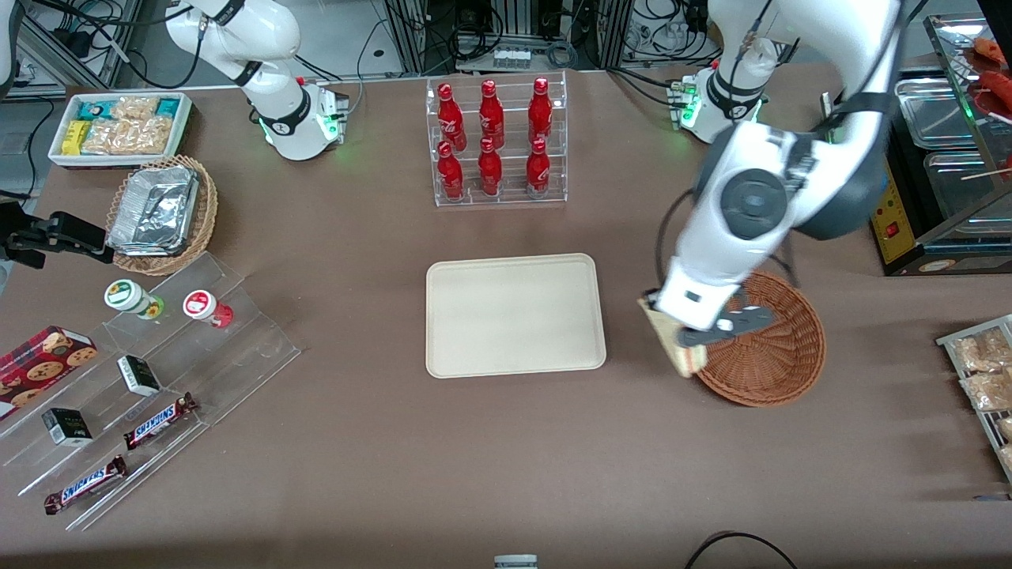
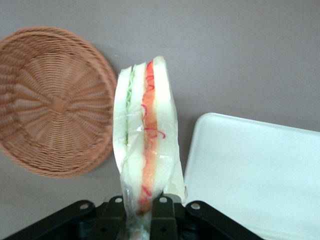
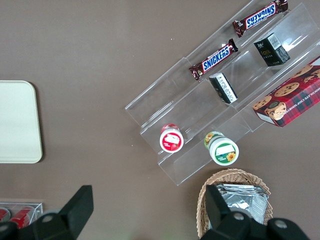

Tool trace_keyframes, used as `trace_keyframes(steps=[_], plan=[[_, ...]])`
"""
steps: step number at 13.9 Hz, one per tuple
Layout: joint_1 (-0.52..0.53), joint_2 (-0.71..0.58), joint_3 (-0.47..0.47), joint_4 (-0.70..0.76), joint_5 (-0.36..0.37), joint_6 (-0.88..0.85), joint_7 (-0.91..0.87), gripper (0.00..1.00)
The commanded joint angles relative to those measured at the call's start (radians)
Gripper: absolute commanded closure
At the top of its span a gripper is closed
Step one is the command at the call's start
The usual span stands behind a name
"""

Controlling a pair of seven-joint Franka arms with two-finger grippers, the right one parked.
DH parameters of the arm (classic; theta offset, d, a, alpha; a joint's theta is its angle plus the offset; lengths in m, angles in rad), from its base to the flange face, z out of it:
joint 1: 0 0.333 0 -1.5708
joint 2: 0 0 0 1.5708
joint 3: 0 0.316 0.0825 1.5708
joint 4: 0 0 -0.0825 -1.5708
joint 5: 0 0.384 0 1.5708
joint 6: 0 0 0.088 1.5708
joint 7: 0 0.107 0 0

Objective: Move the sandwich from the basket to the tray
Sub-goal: 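Carry the sandwich with the left gripper over to the cream tray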

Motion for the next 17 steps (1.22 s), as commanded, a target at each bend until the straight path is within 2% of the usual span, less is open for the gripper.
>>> trace_keyframes(steps=[1,7,12,17], plan=[[-0.106,0.125,0.015,0.132,0.003,-0.022,-0.05,1.0],[-0.255,0.33,0.015,0.306,0.003,0.002,-0.13,1.0],[-0.33,0.424,0.015,0.312,0.003,0.129,-0.159,1.0],[-0.365,0.464,0.015,0.306,0.011,0.134,-0.153,1.0]])
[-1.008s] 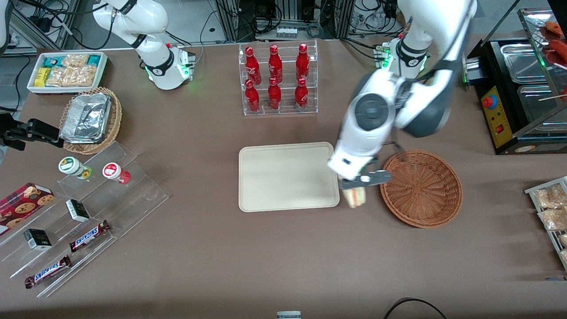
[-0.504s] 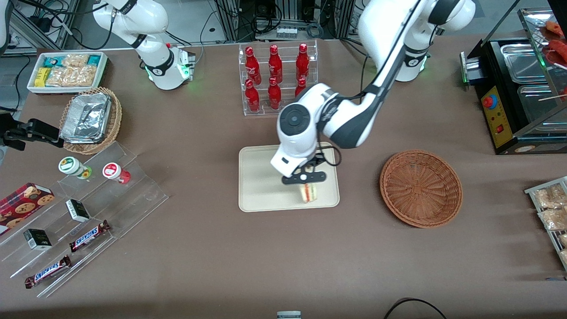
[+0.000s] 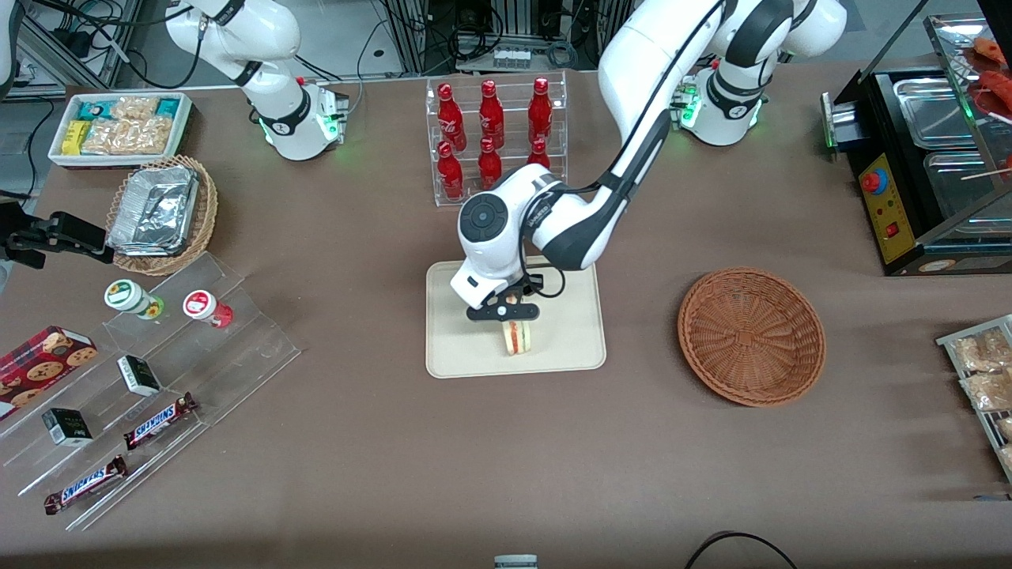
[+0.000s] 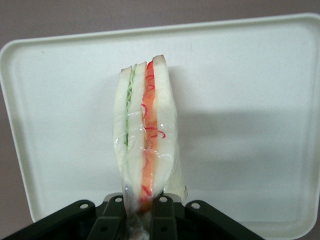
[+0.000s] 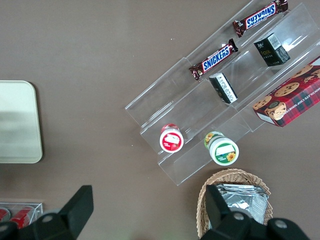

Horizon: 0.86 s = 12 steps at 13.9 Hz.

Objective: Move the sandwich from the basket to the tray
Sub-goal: 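Lower the sandwich onto the tray and open the left gripper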

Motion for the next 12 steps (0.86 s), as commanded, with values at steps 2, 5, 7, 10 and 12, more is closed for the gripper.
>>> trace_keyframes(steps=[2,5,7,10,12], plan=[[-0.025,0.028,0.014,0.033,0.014,-0.011,-0.008,1.0],[-0.025,0.041,0.014,0.032,0.015,-0.011,-0.005,1.0],[-0.026,0.042,0.014,0.026,0.015,-0.011,0.0,1.0],[-0.034,0.042,0.014,0.019,0.014,-0.011,0.0,0.65],[-0.032,0.041,0.014,0.021,0.014,-0.012,0.003,0.01]])
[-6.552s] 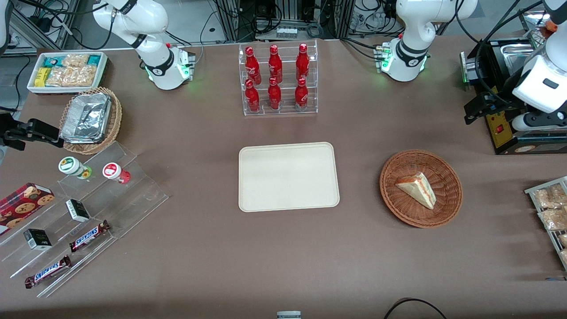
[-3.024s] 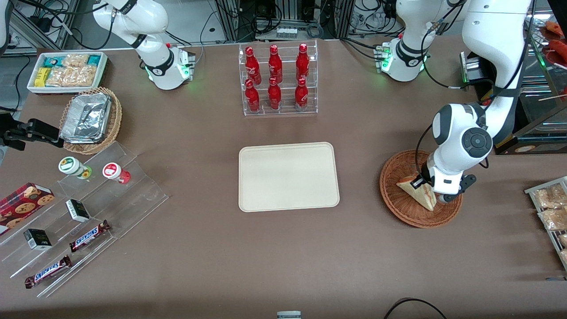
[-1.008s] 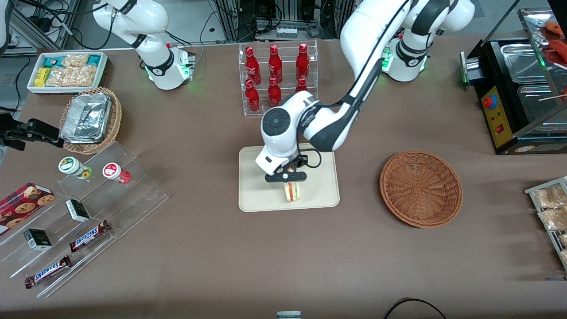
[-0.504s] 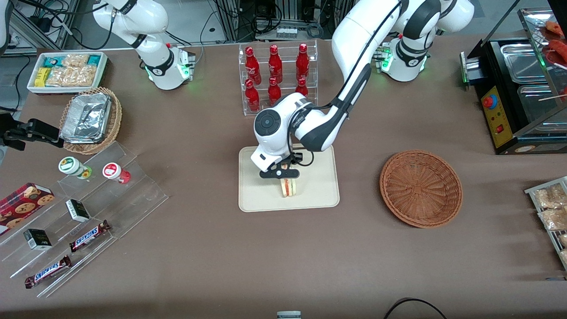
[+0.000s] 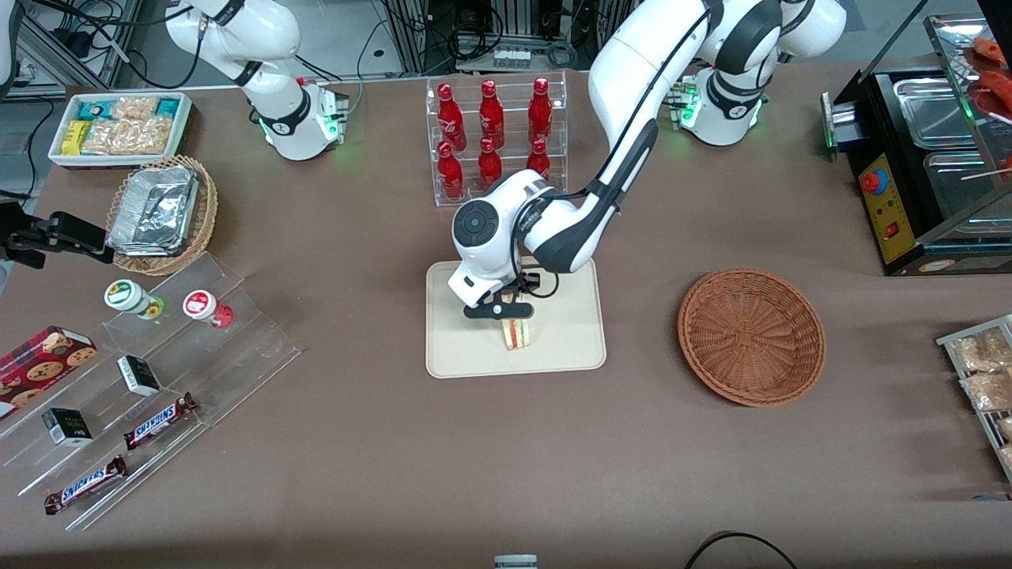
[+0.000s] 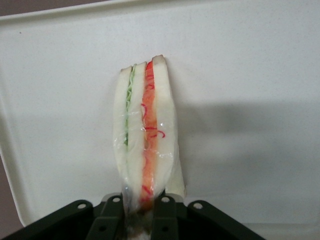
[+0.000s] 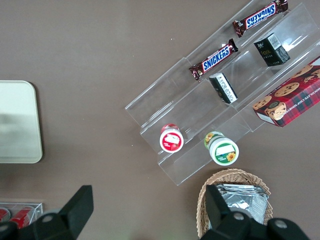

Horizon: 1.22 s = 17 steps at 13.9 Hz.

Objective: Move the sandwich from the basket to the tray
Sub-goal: 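Lower the sandwich onto the tray and open the left gripper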

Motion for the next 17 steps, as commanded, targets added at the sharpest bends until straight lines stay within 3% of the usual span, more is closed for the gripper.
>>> trace_keyframes(steps=[1,9,13,17], plan=[[-0.015,0.003,0.016,0.022,0.012,-0.013,0.001,0.01],[0.05,-0.173,0.025,0.032,0.004,-0.156,-0.016,0.01],[0.146,-0.307,0.025,0.021,-0.022,-0.251,0.008,0.0],[0.272,-0.433,0.023,0.021,-0.081,-0.384,0.152,0.0]])
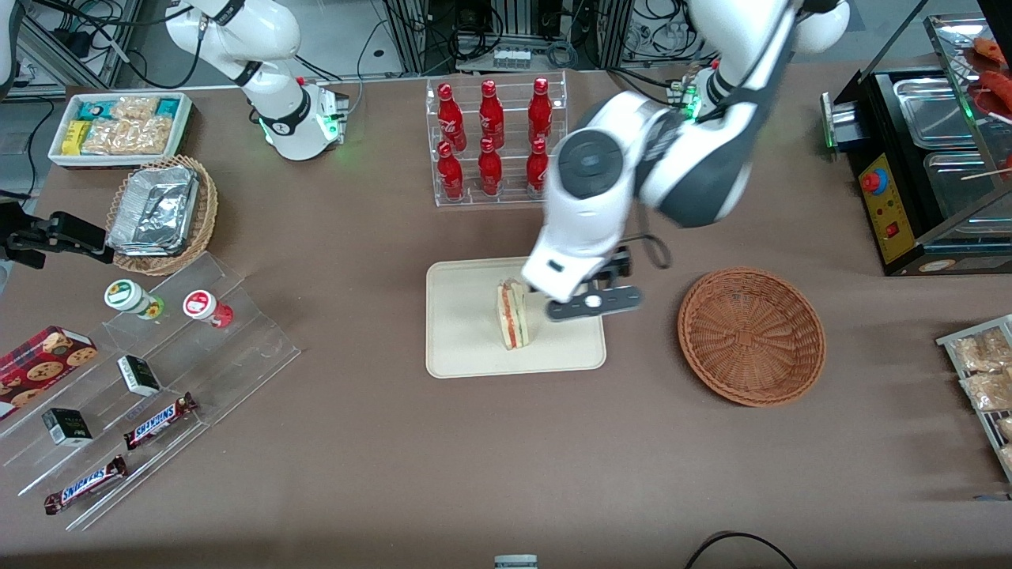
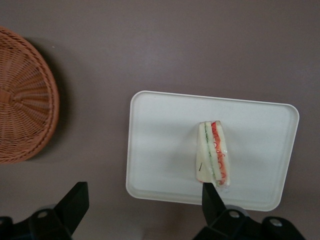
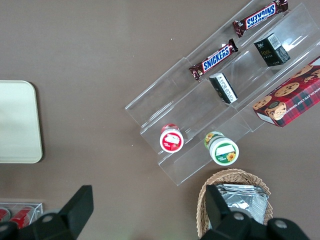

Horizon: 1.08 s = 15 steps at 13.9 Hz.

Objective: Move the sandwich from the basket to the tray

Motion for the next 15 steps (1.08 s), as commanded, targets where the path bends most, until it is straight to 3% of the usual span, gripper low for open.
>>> trace_keyframes(steps=[1,9,15], plan=[[0.083,-0.106,-0.007,-0.032,-0.036,-0.095,0.091,0.0],[0.261,-0.237,-0.006,-0.055,-0.031,-0.241,0.202,0.0],[0.366,-0.365,-0.004,-0.144,-0.022,-0.319,0.496,0.0]])
